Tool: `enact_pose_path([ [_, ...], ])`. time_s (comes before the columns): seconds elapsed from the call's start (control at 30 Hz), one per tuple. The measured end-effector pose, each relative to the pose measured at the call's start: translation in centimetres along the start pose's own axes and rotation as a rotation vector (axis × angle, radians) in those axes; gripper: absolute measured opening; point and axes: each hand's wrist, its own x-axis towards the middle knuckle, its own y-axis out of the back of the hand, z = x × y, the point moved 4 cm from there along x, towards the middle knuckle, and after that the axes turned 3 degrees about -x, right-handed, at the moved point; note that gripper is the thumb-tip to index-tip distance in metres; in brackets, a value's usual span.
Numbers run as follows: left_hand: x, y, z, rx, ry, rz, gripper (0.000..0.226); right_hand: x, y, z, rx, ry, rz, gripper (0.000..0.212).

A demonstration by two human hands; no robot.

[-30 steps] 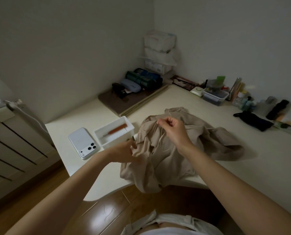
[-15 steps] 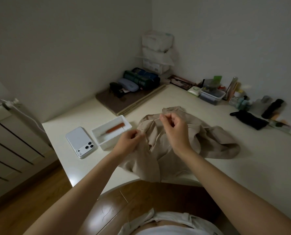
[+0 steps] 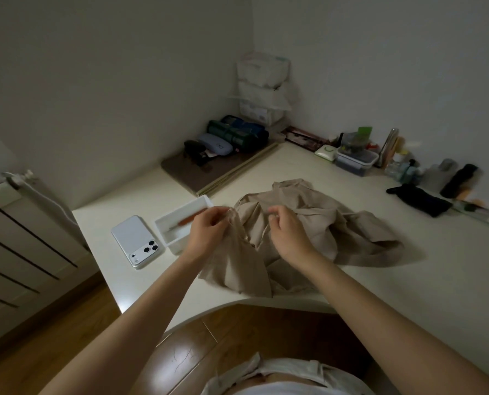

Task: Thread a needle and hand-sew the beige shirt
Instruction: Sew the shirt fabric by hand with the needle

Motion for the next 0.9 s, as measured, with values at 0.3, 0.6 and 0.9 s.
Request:
enact_pose_path([
  [0.3, -0.9, -0.7, 0.6, -0.099, 0.008, -0.056, 0.012, 0.0, -1.5, -2.6, 0.087, 0.128, -0.077, 0.024],
  [0.6, -0.9, -0.3, 0.4, -0.012, 0.051, -0.065, 0.016, -0.3, 0.0, -3.5, 0.050, 0.166, -0.003, 0.021],
  [0.9, -1.0, 0.9, -0.8, -0.114, 0.082, -0.007, 0.020, -2.4, -2.5, -2.4, -0.119, 0.013, -0.262, 0.042],
])
